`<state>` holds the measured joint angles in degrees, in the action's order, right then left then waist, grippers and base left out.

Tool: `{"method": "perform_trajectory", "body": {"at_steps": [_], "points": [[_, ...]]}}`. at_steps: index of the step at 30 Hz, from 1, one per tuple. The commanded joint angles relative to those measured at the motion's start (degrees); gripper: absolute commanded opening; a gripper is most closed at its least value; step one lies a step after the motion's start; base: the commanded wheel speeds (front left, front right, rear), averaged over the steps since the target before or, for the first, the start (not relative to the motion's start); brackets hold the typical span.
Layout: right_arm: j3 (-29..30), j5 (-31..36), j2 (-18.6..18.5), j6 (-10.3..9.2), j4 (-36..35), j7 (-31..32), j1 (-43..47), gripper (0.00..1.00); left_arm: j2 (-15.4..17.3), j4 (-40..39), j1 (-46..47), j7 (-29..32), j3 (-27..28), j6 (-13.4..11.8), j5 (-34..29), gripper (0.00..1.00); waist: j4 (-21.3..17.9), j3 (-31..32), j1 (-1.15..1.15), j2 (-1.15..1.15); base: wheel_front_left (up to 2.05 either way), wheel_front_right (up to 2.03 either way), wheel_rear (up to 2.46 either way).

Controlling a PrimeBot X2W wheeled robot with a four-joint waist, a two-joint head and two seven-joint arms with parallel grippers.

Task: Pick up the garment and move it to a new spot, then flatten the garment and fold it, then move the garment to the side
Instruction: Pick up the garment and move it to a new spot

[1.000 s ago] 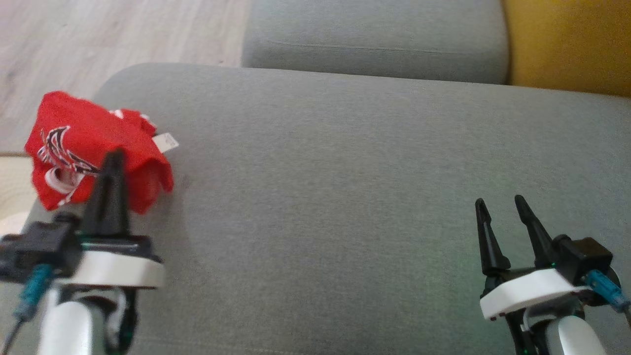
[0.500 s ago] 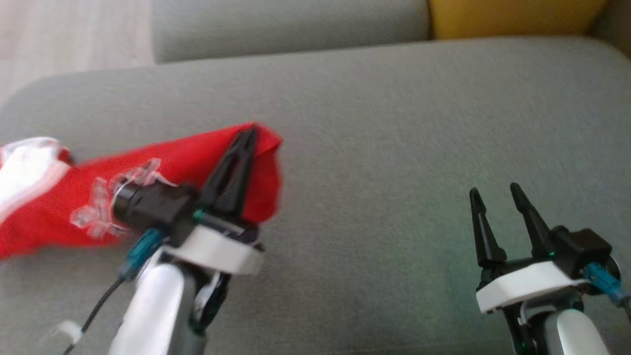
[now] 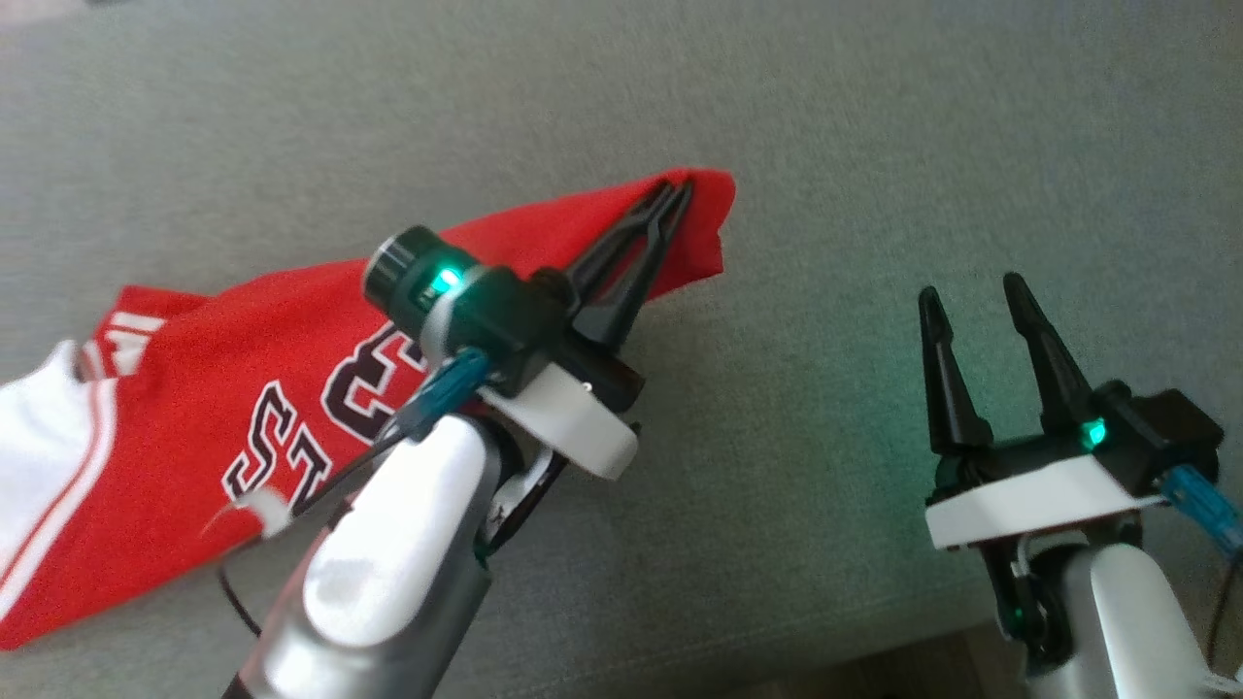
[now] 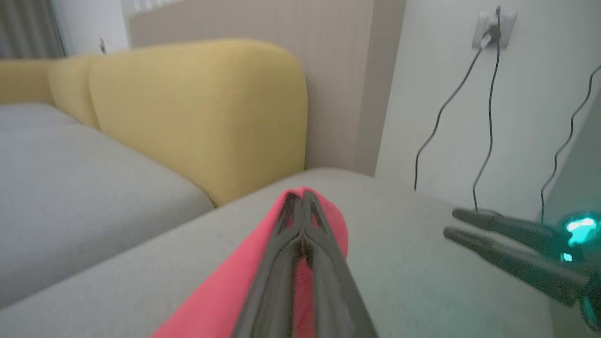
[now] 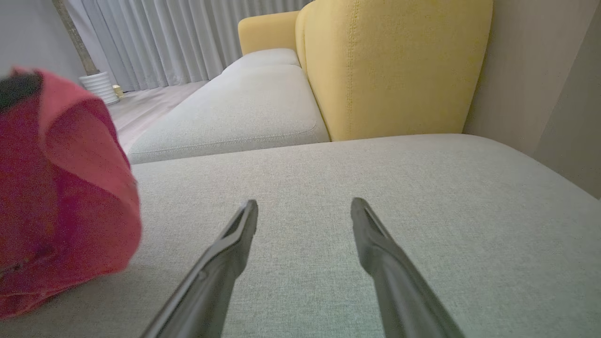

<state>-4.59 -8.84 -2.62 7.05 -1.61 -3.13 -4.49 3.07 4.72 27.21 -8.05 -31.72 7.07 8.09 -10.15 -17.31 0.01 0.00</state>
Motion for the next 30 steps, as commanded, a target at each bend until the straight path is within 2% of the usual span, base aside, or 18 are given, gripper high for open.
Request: {"method": "perform_trajectory", "body": {"at_steps": [1,9,10,11,12,20,30], "points": [[-1.62,-0.43,-0.26,0.44,-1.62,-0.81,-2.03,1.00,0.19,-0.21,2.21,0.49,0.92,0.16,-0.45,0.00,-2.11,-2.95,-0.01,0.00,0.00,0.00,0.00],[-2.13,-1.09,-0.26,0.44,0.61,-2.67,-3.92,1.00,1.77,12.09,4.17,2.13,-2.77,0.32,0.22,0.00,-1.63,-4.67,-0.01,0.00,0.00,0.00,0.00],[-2.11,-1.08,-0.26,0.44,0.92,-2.76,-4.11,1.00,1.87,13.05,4.33,1.83,-2.99,0.33,0.41,0.17,-1.29,-4.53,-0.01,0.00,0.00,0.00,0.00],[-2.09,-1.07,-0.26,0.44,1.20,-2.83,-4.27,1.00,1.91,13.85,4.38,1.48,-3.18,0.34,0.67,0.96,-0.90,-4.29,-0.01,0.00,0.00,0.00,0.00],[-2.00,-0.97,-0.26,0.44,1.47,-2.85,-4.37,1.00,1.91,14.43,4.37,0.98,-3.33,0.35,0.96,1.00,-0.43,-3.95,-0.01,0.00,0.00,0.00,0.00],[-0.92,0.55,-0.26,0.44,2.65,-1.90,-4.23,1.00,1.83,14.22,1.76,-4.73,-1.39,-1.03,3.76,1.00,4.67,0.48,-0.01,0.00,0.00,0.00,0.00],[-0.05,2.52,-0.26,0.44,1.83,0.70,-2.76,1.00,4.93,9.49,-4.54,-6.86,8.59,-8.90,6.40,1.00,11.47,5.36,-0.01,0.00,0.00,0.00,0.00]]}}
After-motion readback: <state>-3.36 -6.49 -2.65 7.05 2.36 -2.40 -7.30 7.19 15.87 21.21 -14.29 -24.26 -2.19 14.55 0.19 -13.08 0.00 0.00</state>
